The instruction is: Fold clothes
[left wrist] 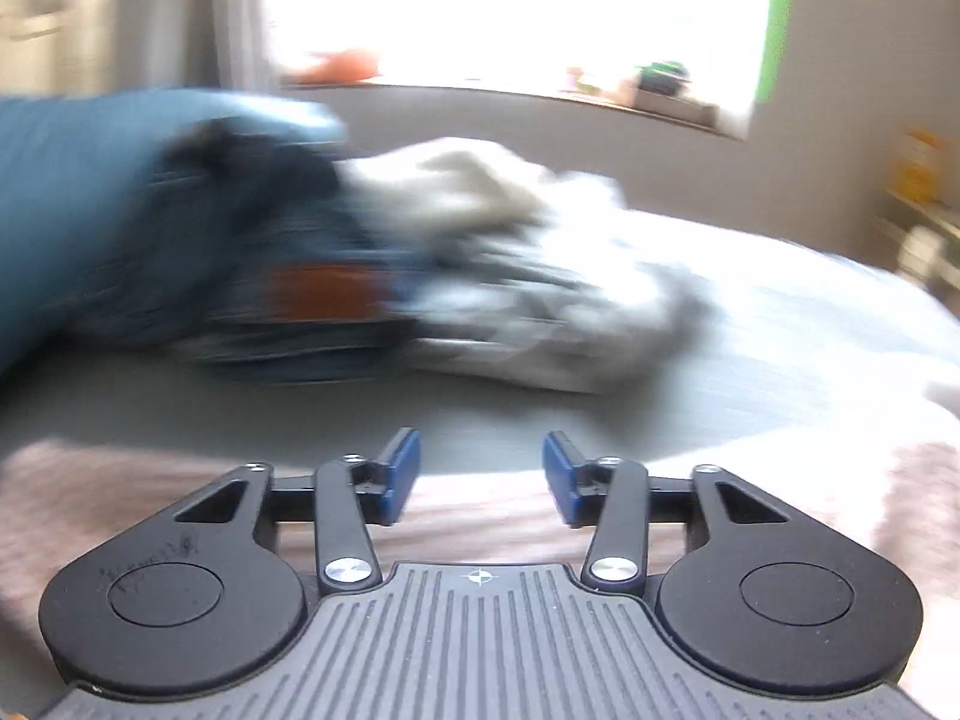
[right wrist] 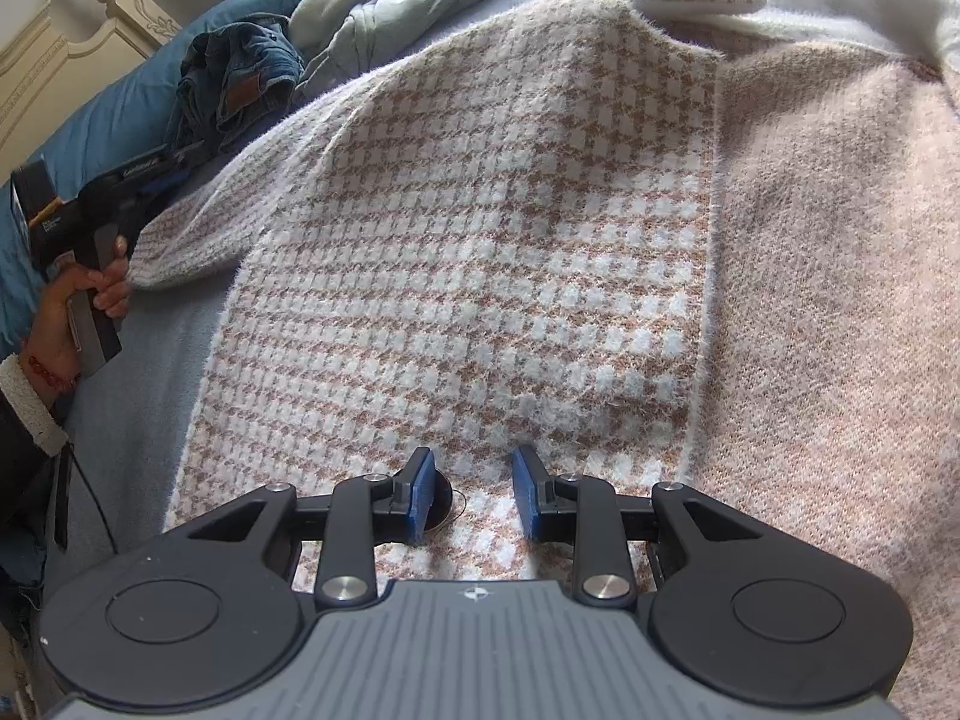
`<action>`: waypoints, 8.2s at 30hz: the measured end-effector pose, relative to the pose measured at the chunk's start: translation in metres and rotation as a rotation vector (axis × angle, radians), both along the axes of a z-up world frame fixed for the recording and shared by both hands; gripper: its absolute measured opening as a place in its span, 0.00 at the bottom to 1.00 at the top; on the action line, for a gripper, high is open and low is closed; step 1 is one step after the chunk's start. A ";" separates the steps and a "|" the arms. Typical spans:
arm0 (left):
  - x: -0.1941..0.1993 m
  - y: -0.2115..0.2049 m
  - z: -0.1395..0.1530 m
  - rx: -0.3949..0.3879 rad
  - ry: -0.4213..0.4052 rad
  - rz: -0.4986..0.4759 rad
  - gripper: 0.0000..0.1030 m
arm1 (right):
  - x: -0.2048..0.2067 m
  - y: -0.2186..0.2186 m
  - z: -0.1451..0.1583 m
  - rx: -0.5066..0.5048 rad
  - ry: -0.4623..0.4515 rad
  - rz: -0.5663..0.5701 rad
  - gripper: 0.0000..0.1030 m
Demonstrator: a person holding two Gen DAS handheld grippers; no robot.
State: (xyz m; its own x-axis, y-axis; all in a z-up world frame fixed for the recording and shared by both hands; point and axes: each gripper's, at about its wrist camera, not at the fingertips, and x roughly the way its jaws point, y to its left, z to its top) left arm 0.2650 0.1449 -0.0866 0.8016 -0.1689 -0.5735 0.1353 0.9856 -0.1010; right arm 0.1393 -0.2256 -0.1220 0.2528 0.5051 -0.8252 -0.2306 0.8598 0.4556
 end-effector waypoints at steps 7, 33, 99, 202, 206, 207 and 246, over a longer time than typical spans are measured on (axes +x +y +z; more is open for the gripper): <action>0.006 -0.104 -0.017 0.054 0.023 -0.277 0.56 | 0.050 -0.026 0.046 -0.028 -0.129 -0.127 0.37; 0.015 -0.112 -0.055 0.066 0.026 -0.190 0.62 | 0.142 -0.050 0.016 0.087 -0.247 -0.305 0.15; -0.282 -0.102 0.031 0.057 0.334 -0.375 0.67 | -0.160 -0.093 0.006 0.156 0.264 -0.003 0.39; -0.244 -0.198 -0.032 -0.049 0.400 -0.507 0.66 | 0.250 -0.043 0.001 -0.293 -0.515 -0.062 0.02; -0.246 -0.201 -0.031 -0.016 0.383 -0.521 0.66 | 0.256 -0.038 -0.020 -0.364 -0.497 -0.080 0.02; -0.246 -0.201 -0.031 -0.015 0.384 -0.522 0.66 | 0.257 -0.040 -0.020 -0.357 -0.489 -0.106 0.04; -0.227 -0.138 -0.024 -0.339 0.500 -0.481 0.66 | 0.168 0.072 0.048 -0.241 -0.552 0.445 0.08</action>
